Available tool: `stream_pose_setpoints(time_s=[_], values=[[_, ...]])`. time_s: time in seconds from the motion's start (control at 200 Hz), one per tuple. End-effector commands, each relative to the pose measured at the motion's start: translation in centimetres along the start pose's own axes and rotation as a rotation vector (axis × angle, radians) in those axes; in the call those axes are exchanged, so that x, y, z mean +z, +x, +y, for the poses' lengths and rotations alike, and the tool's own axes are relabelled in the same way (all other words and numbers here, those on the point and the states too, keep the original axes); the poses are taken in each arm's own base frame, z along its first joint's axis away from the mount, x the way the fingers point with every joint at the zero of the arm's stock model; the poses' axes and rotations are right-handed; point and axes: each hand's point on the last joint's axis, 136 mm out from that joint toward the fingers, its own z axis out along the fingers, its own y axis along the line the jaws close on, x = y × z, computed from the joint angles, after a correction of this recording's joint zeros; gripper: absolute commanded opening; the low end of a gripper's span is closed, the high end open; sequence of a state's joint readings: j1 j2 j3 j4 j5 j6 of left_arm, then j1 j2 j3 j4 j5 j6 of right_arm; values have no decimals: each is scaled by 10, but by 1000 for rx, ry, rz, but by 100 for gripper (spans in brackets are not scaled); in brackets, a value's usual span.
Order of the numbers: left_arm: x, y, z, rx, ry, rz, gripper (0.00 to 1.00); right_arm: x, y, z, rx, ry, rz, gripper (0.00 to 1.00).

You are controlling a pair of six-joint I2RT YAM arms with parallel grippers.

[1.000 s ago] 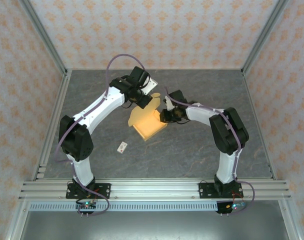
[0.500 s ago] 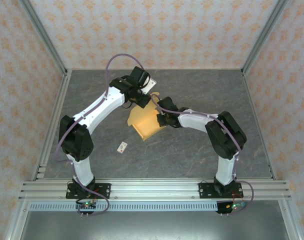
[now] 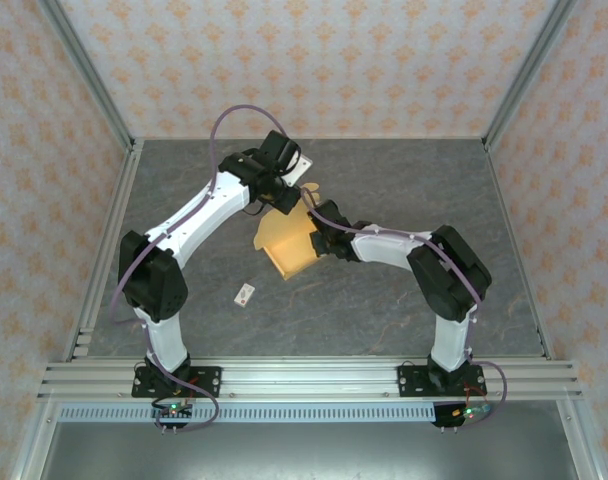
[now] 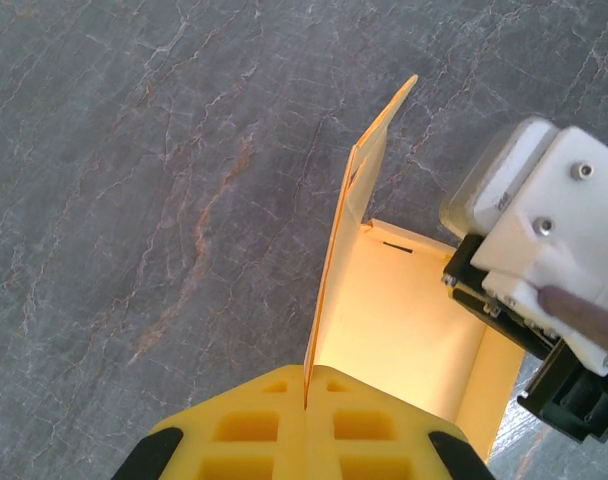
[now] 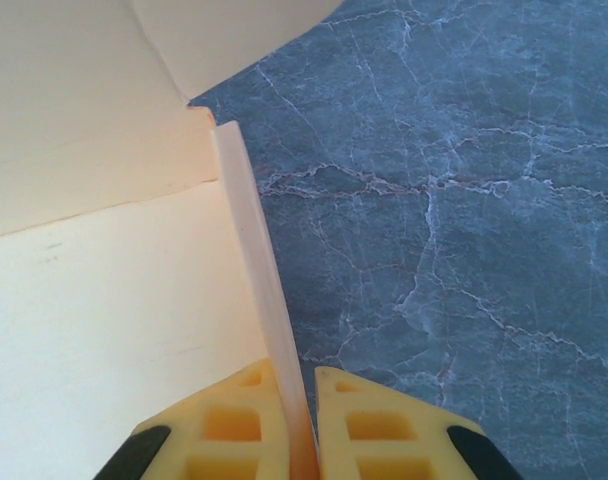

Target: Fold the paper box

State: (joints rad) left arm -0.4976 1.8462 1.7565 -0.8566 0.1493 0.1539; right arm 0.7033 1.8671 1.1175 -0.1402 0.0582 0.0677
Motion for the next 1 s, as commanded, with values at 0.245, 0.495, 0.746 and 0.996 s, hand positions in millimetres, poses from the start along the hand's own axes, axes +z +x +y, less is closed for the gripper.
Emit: stream_pose_setpoints(time_s=[0.245, 0.495, 0.746, 0.996], values=[[-2, 3, 8, -38, -47, 17, 0, 16, 49, -37, -68, 228, 137, 8], [-4, 7, 14, -12, -87, 26, 0, -5, 24, -19, 26, 74, 98, 24], [-5, 10, 14, 6, -83, 27, 0, -26, 1, -12, 126, -53, 76, 44], [-4, 10, 13, 14, -82, 28, 0, -38, -9, -11, 126, -114, 73, 58]])
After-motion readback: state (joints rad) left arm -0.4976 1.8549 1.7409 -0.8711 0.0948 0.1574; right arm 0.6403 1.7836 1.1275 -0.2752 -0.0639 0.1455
